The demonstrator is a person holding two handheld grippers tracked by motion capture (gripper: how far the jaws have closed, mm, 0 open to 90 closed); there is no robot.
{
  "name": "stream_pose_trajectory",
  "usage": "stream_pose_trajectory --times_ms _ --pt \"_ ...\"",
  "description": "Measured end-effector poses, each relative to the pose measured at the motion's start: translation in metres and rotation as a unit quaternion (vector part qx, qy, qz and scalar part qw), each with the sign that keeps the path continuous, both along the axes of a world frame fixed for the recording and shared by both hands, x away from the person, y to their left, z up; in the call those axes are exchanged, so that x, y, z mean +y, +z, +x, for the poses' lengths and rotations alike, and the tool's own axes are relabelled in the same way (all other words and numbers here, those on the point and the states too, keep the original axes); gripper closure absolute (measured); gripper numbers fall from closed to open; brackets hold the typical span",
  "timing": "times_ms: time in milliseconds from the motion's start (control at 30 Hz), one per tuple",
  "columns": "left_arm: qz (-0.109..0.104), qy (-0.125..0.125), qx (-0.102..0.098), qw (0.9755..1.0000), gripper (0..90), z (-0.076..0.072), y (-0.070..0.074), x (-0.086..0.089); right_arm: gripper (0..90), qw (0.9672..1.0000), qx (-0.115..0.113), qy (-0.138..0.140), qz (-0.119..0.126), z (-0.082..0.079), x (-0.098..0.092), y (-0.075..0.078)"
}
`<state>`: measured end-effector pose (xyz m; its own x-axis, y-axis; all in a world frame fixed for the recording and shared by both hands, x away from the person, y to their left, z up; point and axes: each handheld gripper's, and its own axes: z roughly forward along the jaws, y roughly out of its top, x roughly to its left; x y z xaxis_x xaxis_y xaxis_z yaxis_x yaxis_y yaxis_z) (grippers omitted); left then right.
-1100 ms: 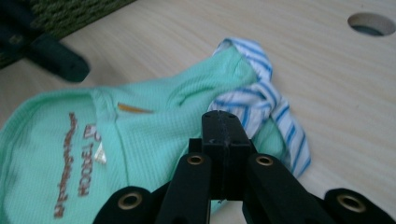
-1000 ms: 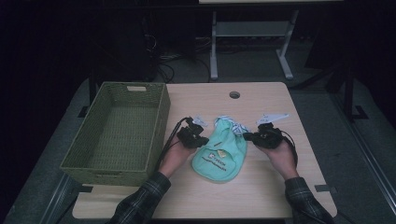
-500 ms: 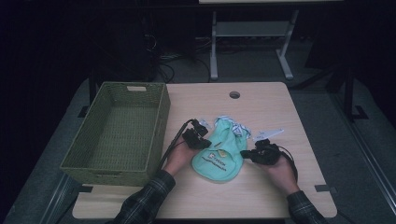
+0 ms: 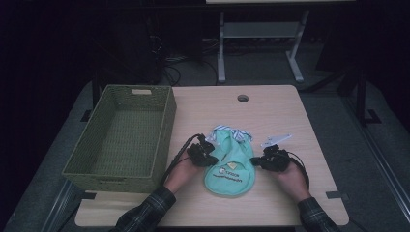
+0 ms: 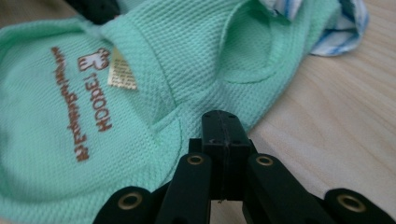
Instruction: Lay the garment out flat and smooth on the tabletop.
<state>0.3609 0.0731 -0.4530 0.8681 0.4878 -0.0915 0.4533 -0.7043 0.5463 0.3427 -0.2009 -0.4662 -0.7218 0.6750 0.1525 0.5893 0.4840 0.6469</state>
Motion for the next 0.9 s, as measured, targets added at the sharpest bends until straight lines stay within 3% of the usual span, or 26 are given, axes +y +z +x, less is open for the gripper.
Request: stream_pose_trajectory --times_ms 100,200,367,600,800,900 --pt "-0.002 -0.003 0.001 1.0000 88.7 -0.004 0.002 0.003 89.7 1.0000 -0.003 0.002 0.003 0.001 0.000 0.001" --pt "-0.024 0.005 -0.003 0.9997 85.5 -0.008 0.008 0.007 89.6 0.9998 -0.013 -0.005 0.015 0.005 0.000 0.007" --pt "-0.038 0.003 -0.010 0.9992 77.8 -0.018 0.016 0.010 83.8 0.9991 -0.025 -0.021 0.027 0.025 0.001 0.014" --pt "-0.026 -0.002 -0.013 0.9996 64.4 -0.025 0.011 0.009 79.9 0.9973 -0.037 -0.047 0.043 0.059 0.004 0.014" --pt "-0.010 -0.011 -0.020 0.9997 63.5 -0.027 0.006 0.001 76.3 0.9968 -0.027 -0.056 0.050 0.075 0.010 0.007" --pt "0.001 -0.014 -0.022 0.9997 67.2 -0.026 0.002 -0.001 76.2 0.9968 -0.022 -0.057 0.051 0.079 0.012 0.003"
